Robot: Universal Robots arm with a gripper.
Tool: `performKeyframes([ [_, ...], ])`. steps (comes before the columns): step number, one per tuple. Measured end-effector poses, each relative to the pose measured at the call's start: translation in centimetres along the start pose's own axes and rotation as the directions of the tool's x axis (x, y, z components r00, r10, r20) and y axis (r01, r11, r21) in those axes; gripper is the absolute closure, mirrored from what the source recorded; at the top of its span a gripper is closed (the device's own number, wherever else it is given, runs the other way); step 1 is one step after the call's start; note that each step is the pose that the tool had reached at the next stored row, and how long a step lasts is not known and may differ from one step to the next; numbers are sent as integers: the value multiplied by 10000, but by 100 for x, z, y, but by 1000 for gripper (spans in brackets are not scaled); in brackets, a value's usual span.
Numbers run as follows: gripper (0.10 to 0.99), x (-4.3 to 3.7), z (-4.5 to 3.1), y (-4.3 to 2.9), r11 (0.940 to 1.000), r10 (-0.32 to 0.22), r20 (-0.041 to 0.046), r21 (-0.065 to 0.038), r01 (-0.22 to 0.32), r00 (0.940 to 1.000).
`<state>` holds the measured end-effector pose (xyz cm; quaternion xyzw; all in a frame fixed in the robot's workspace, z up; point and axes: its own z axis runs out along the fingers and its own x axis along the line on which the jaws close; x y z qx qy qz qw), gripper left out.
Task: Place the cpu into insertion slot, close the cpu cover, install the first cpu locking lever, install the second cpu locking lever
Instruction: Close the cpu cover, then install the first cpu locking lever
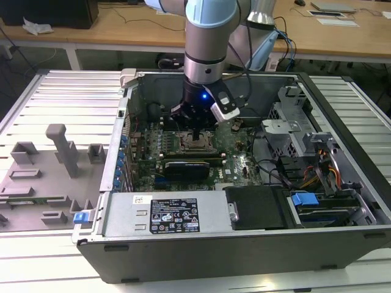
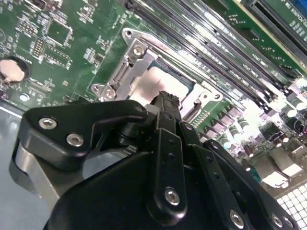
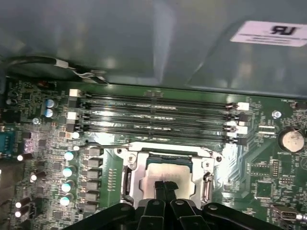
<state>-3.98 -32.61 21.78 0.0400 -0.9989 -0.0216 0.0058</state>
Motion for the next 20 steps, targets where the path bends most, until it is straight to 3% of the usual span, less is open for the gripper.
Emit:
performKeyframes([
  [6, 980, 1, -148, 7, 10000, 0, 4, -4, 0, 10000],
  [11, 980, 3, -403, 19, 10000, -3, 62, 10, 3, 10000],
  [20, 980, 4, -404, 19, 10000, -3, 72, 11, 3, 10000],
])
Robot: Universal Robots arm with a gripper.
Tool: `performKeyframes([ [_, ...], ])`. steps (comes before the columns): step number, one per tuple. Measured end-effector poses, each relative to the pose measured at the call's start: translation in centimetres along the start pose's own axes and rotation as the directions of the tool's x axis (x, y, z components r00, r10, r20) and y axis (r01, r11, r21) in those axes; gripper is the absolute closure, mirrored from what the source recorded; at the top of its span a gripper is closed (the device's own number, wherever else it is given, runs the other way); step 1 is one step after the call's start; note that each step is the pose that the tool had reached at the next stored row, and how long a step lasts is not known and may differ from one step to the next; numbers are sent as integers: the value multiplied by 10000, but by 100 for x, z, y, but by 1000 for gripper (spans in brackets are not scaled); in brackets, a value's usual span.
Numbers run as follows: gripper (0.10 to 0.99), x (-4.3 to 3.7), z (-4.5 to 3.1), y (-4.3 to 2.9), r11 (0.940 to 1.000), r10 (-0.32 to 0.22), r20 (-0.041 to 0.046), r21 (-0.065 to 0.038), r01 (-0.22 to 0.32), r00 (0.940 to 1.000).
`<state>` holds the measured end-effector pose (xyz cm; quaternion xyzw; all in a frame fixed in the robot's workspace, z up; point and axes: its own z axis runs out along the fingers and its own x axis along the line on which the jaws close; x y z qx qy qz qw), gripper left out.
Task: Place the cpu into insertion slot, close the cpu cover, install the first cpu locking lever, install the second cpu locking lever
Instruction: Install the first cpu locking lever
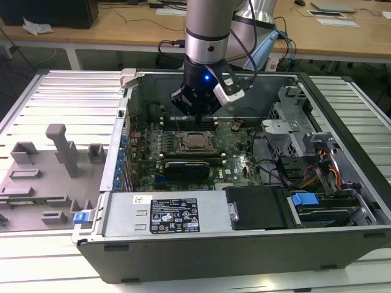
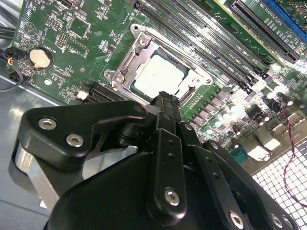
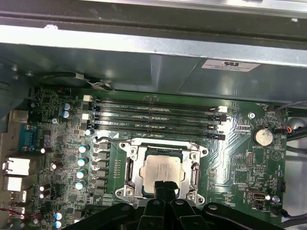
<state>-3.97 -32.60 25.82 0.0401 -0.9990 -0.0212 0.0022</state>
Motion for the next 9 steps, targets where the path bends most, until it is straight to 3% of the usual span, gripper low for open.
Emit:
performKeyframes([
  [9, 980, 3, 4, 1, 10000, 0, -19, 2, 0, 10000],
])
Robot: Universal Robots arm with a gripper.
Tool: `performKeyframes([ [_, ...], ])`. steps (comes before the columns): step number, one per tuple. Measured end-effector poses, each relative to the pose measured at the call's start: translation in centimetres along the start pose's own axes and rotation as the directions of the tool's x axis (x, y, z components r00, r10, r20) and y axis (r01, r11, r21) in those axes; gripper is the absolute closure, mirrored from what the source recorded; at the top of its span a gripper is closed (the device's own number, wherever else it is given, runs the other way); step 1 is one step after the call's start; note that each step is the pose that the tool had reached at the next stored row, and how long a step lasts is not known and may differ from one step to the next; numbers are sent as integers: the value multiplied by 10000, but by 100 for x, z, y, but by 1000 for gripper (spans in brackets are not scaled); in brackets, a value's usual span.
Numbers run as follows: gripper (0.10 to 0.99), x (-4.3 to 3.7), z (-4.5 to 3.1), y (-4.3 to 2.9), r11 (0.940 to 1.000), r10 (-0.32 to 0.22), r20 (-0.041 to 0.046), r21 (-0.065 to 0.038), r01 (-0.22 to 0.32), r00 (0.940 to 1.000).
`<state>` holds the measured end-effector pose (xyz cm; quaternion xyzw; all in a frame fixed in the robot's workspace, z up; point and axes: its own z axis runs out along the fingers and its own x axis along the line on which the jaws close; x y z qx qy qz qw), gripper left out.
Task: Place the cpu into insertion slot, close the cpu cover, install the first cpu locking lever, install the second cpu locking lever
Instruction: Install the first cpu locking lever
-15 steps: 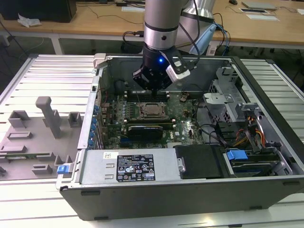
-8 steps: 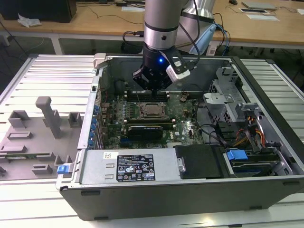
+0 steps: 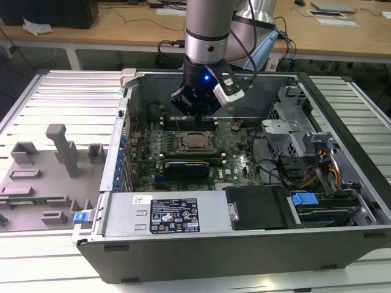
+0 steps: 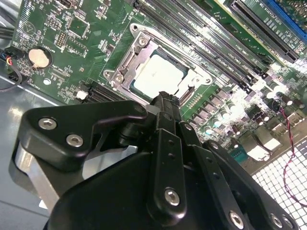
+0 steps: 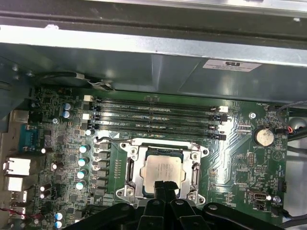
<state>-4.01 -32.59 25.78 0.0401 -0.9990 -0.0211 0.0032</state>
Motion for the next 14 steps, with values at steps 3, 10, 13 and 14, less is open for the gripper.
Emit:
performKeyframes([
  [3, 980, 3, 0, 0, 10000, -1, -2, 0, 1, 10000],
  [10, 980, 266, 4, 51, 10000, 1, 19, 2, -1, 10000],
  [13, 980, 371, 5, 67, 10000, 1, 34, 4, -1, 10000],
  [14, 980, 428, 6, 75, 10000, -2, 40, 5, 2, 10000],
])
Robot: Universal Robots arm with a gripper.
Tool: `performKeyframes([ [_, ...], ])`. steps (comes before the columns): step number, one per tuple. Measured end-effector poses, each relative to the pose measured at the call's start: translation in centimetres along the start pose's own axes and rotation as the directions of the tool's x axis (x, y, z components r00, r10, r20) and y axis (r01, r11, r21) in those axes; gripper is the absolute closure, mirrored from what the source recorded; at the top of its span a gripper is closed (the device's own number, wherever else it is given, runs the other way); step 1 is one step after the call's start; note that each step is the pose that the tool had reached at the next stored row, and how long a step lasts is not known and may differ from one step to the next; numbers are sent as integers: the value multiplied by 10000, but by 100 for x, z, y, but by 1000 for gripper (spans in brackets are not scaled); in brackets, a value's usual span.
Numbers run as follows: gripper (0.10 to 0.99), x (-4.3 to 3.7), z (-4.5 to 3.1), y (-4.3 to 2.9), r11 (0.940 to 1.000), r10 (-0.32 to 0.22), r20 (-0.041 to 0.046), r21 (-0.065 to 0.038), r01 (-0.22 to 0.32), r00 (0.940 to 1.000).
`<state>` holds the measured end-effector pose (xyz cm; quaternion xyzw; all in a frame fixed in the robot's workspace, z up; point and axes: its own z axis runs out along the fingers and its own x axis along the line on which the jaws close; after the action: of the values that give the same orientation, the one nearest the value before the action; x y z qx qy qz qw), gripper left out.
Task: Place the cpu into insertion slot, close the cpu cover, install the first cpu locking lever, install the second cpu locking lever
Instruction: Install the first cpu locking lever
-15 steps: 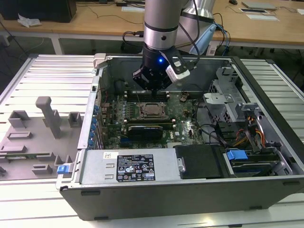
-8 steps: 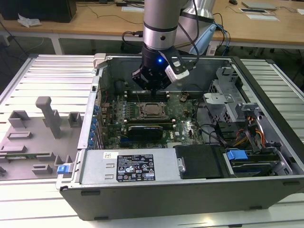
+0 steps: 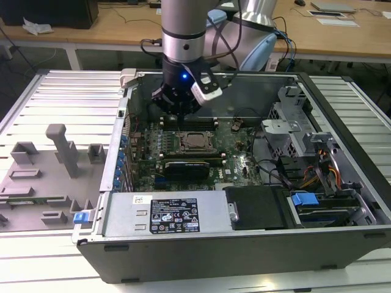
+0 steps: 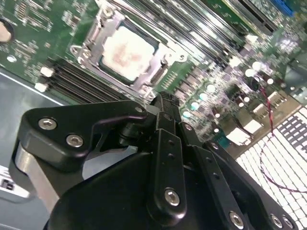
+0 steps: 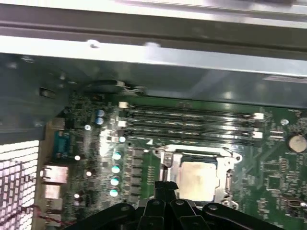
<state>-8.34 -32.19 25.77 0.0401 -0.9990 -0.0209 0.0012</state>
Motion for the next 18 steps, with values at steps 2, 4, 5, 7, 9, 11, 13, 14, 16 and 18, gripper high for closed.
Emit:
performKeyframes([
  [2, 980, 73, 1, 10, 10000, 2, 7, 0, -2, 10000],
  [4, 980, 131, 2, 16, 10000, -1, 44, -29, 1, 10000],
  [5, 980, 157, 2, 18, 9999, -1, 95, -163, 3, 10000],
  [7, 980, 183, 3, 20, 9992, -2, 169, -395, 8, 9999],
  [9, 980, 221, 3, 23, 9983, -1, 252, -583, 16, 9997],
  [11, 980, 251, 3, 25, 9977, -2, 313, -678, 23, 9995],
  [13, 980, 279, 4, 28, 9964, 1, 376, -848, 31, 9993],
  [14, 980, 290, 4, 28, 9957, 4, 401, -927, 34, 9992],
  [16, 980, 313, 4, 30, 9937, 10, 456, -1119, 41, 9990],
  [18, 980, 334, 5, 32, 9911, 16, 512, -1332, 53, 9987],
])
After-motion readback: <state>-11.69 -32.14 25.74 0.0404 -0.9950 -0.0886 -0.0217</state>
